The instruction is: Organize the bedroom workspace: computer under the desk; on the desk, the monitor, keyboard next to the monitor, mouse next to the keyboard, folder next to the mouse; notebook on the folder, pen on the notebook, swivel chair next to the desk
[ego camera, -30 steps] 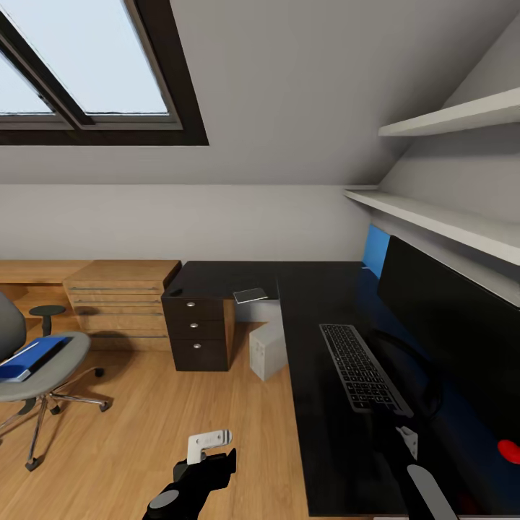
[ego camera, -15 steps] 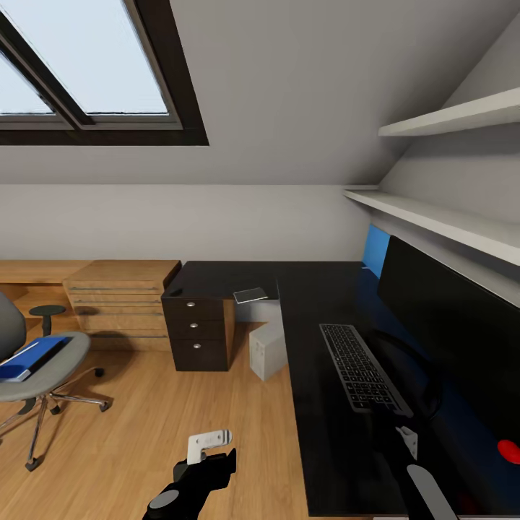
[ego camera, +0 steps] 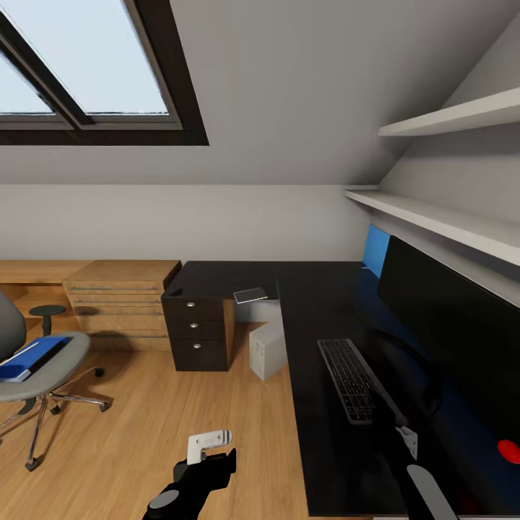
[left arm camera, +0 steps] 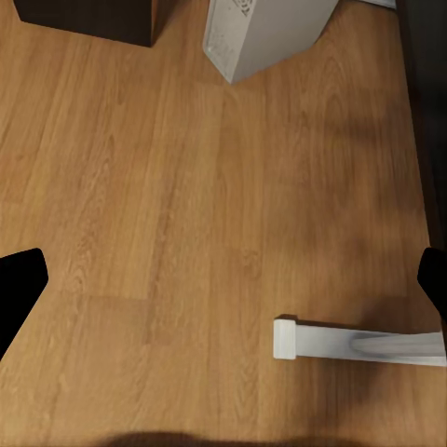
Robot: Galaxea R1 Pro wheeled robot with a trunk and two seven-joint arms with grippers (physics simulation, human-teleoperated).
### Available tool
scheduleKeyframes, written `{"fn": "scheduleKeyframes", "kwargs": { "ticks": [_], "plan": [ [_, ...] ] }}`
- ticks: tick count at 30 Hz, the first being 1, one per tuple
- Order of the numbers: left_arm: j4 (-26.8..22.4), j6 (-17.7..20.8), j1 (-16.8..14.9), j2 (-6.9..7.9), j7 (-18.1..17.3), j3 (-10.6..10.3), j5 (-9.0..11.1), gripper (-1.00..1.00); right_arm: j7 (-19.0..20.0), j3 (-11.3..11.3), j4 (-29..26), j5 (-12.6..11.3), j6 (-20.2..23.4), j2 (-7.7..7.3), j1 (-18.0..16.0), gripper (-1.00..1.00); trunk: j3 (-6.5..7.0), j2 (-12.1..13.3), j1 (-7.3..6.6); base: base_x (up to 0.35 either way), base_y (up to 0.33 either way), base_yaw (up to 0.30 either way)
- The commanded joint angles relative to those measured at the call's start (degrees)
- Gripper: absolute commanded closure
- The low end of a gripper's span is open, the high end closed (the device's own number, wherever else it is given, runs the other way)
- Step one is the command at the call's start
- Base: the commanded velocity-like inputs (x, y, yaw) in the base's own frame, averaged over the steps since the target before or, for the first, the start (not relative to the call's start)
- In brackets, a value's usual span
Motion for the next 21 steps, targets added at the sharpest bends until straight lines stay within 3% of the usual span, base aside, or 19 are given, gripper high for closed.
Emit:
{"fn": "scheduleKeyframes", "kwargs": {
  "ticks": [1, 14, 21],
  "plan": [
    [-0.07, 0.08, -0.06, 0.02, 0.57, -0.07, 0.56, -1.0, 0.18, -0.13, 0.0, -0.52, 0.35, 0.01, -0.05, -1.0, -0.1, -0.09, 0.02, 0.0, 0.0, 0.0],
    [-0.07, 0.08, -0.06, 0.04, 0.57, -0.07, 0.56, -1.0, 0.18, -0.13, 0.0, -0.52, 0.35, 0.01, -0.05, -1.0, -0.1, -0.09, 0.02, -0.009, 0.0, 0.0],
    [-0.07, 0.08, -0.06, 0.03, 0.57, -0.07, 0.6, -1.0, 0.18, -0.11, 0.0, -0.52, 0.35, 0.01, -0.05, -1.0, -0.1, -0.09, 0.02, -0.281, 0.0, 0.0]
  ]
}}
